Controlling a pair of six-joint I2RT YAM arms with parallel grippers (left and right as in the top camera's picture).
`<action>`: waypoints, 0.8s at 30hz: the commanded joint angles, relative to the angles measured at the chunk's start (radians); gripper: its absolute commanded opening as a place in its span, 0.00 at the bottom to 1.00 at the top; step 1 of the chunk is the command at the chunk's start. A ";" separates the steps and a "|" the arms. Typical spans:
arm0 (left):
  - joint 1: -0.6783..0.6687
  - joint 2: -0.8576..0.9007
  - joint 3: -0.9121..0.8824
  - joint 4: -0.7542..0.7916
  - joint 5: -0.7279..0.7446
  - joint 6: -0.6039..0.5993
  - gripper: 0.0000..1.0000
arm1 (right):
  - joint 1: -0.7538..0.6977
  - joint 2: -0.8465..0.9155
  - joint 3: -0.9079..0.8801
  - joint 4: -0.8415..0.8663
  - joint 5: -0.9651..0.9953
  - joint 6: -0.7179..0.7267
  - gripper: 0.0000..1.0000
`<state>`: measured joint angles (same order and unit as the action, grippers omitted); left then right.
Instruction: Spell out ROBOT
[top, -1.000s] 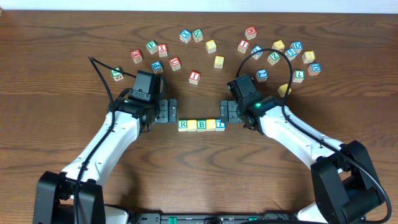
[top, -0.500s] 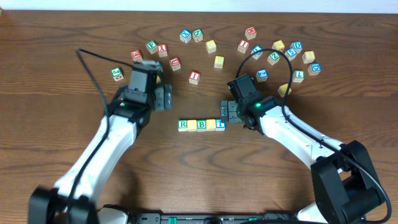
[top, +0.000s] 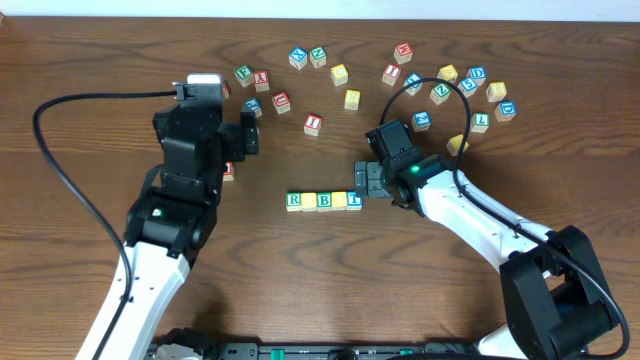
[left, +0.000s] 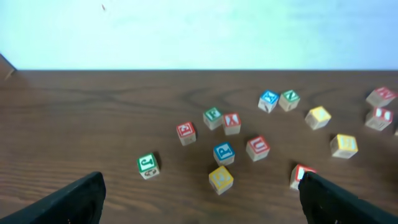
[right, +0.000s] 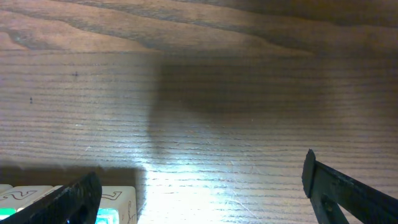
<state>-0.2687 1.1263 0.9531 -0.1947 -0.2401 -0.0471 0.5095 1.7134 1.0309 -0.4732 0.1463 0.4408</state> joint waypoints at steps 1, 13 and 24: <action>0.012 -0.067 -0.024 0.027 -0.019 0.017 0.97 | 0.005 -0.010 -0.006 0.002 0.011 0.007 0.99; 0.066 -0.407 -0.327 0.225 -0.015 0.016 0.97 | 0.005 -0.010 -0.006 0.002 0.011 0.007 0.99; 0.103 -0.706 -0.684 0.531 -0.006 -0.018 0.97 | 0.005 -0.010 -0.006 0.002 0.011 0.007 0.99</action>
<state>-0.1795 0.4789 0.3237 0.3027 -0.2424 -0.0551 0.5095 1.7134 1.0306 -0.4732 0.1478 0.4408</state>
